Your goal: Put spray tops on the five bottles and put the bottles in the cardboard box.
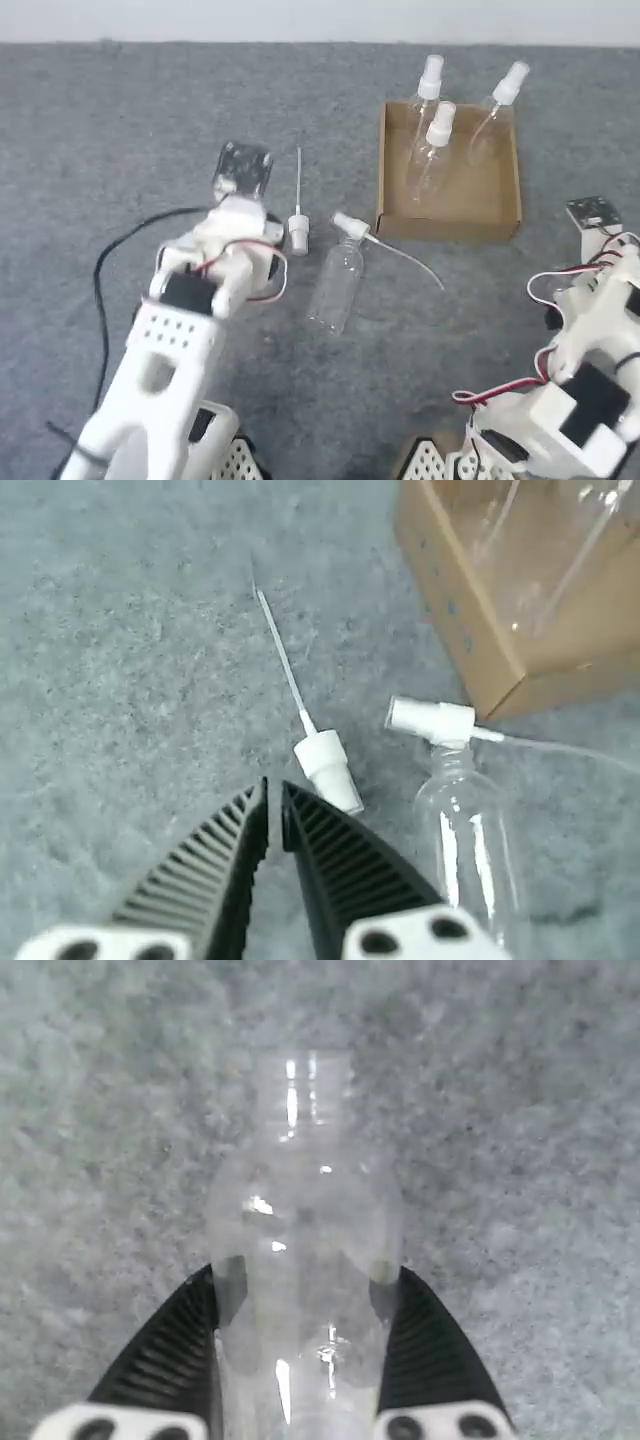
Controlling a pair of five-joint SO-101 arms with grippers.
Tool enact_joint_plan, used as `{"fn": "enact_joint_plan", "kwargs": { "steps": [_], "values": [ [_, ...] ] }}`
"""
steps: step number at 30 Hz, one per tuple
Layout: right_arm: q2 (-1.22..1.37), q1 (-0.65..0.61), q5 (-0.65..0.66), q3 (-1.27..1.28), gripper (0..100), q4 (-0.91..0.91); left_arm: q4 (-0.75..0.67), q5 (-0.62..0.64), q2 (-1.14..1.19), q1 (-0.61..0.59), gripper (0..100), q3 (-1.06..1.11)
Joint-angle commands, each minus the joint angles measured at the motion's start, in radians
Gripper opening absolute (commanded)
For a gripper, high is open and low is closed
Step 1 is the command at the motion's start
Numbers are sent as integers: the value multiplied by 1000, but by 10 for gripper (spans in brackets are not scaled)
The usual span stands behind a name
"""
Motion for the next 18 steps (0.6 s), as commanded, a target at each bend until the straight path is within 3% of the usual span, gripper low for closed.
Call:
{"fn": "enact_joint_plan", "kwargs": {
  "steps": [1,5,12,18],
  "values": [
    [-24,10,14,-68,6,-16,72,-121,245,-3,13,-252],
    [-18,12,15,-64,6,-16,114,-226,434,-5,16,-423],
    [-16,5,15,-64,6,-16,78,-229,744,-25,143,-722],
    [-16,5,15,-63,6,-16,75,-227,1011,-41,133,-926]
  ]
}}
